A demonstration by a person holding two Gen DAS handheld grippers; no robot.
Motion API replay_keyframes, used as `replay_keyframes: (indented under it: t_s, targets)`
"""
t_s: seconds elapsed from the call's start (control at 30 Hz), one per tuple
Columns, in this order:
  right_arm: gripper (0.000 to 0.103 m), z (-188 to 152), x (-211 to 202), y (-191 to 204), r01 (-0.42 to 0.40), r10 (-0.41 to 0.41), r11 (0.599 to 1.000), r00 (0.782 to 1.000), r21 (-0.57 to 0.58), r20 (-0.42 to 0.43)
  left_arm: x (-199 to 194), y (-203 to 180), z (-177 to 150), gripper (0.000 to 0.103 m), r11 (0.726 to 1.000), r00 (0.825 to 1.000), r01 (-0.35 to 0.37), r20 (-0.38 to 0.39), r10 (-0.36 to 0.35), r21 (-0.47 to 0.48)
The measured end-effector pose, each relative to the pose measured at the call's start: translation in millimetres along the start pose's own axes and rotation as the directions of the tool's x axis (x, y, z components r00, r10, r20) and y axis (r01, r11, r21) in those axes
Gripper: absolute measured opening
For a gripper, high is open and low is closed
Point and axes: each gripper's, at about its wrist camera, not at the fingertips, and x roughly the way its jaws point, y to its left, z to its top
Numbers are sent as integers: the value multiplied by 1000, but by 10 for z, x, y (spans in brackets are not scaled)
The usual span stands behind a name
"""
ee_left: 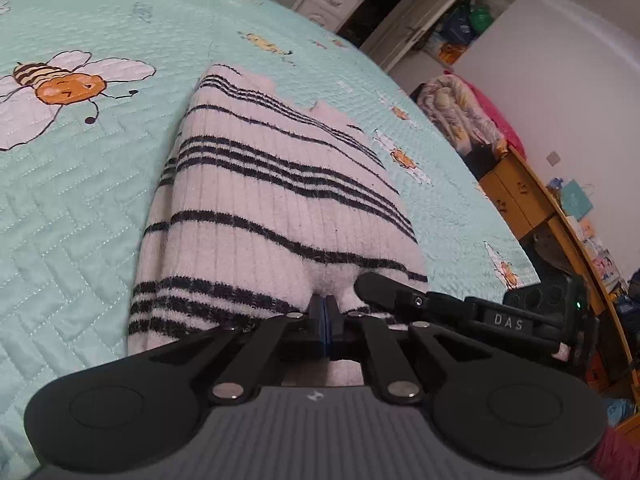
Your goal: Fold clothes
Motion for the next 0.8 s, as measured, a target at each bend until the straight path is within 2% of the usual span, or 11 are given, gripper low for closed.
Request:
replay_keyframes:
  t_s: [0.07,0.13,0.17,0.2,0.23,0.3,0.4,0.5,0.57,0.7,0.8]
  targets:
    - [0,15,-75,88,20,-20,999,1000,46,0,-91,-110,89,7,1000,999,-22,-24,22,-18]
    - [15,96,-150,326,69,-69,994,998,81,-3,-192,-272,194,36,999,997,-52,-56,52,8]
    - [43,147,-190,491,103,-104,993,995,53,10,-243,-375,242,49,997,996,-71,-61,72,31]
    - [74,201,-229,663,140,-140,990,990,17,26,-293,-480,290,78,994,994,-90,-64,94,55]
    - [82,254,-269,835,177,-176,984,983,-18,44,-338,-593,342,100,984,986,-153,-57,158,86]
    - [83,390,-300,1202,313,-305,940,949,-133,80,-429,-796,445,103,954,963,-258,-34,266,152]
    - [83,623,-229,1390,444,-449,887,893,-126,-17,-507,-956,637,103,919,935,-338,-43,353,200]
    - [83,857,-155,1559,562,-574,818,809,-122,-124,-504,-1004,871,103,899,907,-386,-91,411,208]
    - [83,990,-55,1597,571,-588,809,787,-139,-188,-445,-973,1046,103,891,887,-411,-143,439,191]
    - [83,1127,228,1593,669,-704,710,663,-220,-255,-159,-936,1255,103,846,811,-466,-258,525,258]
    - [83,1177,397,1578,684,-732,681,621,-261,-281,22,-917,1276,103,787,744,-515,-280,607,341]
